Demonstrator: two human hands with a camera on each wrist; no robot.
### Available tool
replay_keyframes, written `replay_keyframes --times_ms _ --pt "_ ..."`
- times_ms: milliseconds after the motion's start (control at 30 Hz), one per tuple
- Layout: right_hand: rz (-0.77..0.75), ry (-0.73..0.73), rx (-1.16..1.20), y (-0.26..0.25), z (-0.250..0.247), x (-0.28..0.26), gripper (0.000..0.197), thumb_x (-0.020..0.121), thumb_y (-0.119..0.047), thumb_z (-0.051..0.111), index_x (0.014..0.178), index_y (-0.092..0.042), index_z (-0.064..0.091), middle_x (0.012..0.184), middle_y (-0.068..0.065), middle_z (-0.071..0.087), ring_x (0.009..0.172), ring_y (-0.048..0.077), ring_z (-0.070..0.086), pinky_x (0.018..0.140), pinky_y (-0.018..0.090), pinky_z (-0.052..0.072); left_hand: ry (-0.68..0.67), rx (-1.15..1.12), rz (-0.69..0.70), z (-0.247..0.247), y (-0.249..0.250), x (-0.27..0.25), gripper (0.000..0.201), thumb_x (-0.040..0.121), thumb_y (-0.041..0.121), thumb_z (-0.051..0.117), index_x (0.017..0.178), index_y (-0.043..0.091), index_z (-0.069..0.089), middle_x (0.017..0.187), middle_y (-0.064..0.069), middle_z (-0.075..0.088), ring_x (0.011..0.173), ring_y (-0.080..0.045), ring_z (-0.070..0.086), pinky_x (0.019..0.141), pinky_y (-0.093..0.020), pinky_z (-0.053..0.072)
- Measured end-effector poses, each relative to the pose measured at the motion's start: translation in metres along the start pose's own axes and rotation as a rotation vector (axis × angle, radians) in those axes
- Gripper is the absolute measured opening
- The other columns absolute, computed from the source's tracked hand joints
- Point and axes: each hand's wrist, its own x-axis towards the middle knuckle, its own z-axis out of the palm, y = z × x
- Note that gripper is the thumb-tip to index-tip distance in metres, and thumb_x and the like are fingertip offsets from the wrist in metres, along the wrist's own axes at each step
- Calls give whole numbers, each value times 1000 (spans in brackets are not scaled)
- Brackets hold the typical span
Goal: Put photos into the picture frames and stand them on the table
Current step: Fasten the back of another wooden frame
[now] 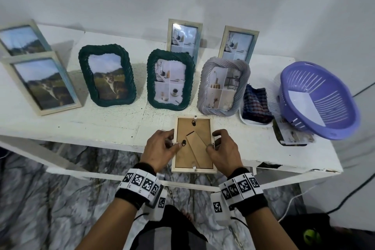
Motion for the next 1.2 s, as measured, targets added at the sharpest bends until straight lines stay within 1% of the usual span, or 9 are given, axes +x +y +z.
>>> replay_keyframes --times_ms 133,233,367,533,667,833,933,1033,1200 --pt "-62 -32 40 9 -4 -1 43 86 -9 60 128 -11 51 96 4 60 85 20 59 81 31 49 38 38 -18 4 0 1 33 90 35 66 115 14 67 103 -7 61 89 -18 63 84 -34 53" --pt "-108 -42 48 15 -8 -2 45 88 -6 58 132 -9 51 98 5 61 82 19 59 82 29 50 94 61 -38 10 2 1 33 91 33 64 118 14 66 104 -6 62 91 -20 63 84 -30 49" --pt "-166 -46 51 21 -8 -2 44 89 -5 59 132 -9 53 101 7 61 86 22 59 85 37 51 154 72 -77 14 8 -1 35 91 29 63 122 12 64 109 -6 63 87 -14 54 79 -23 38" --pt "-194 -48 41 26 -7 -1 43 89 -4 61 131 -9 55 102 7 60 86 18 57 83 31 50 138 -77 -202 12 6 5 31 86 25 68 116 18 64 99 5 64 93 -16 60 87 -29 47" --pt "-193 -74 -19 17 -10 3 47 88 -9 60 134 -10 52 106 8 58 86 22 59 85 40 51 116 -98 -195 12 5 6 29 86 23 68 114 18 63 95 7 63 88 -13 60 81 -27 47" --pt "-352 97 -290 -17 -2 17 42 88 -21 59 128 -8 54 116 15 54 101 35 54 82 41 48 101 -81 -159 10 6 5 31 88 25 67 118 17 61 97 7 61 83 -7 55 77 -20 39" --pt "-367 47 -377 -32 1 37 43 91 -25 55 130 -9 52 118 16 55 108 36 50 86 40 44 101 -77 -161 9 5 7 31 89 25 67 118 17 62 97 6 61 83 -6 55 77 -19 38" --pt "-344 4 -438 -37 2 54 48 92 -29 54 136 -11 48 118 18 56 109 39 50 90 41 41 100 -90 -163 10 3 7 31 89 25 67 118 17 62 97 6 62 85 -7 57 79 -20 41" --pt "-301 -41 -524 -43 1 68 49 91 -37 55 133 -13 50 123 14 54 109 37 50 91 39 40 109 -91 -148 11 2 7 30 88 24 67 117 17 63 97 5 63 85 -9 59 84 -25 48"
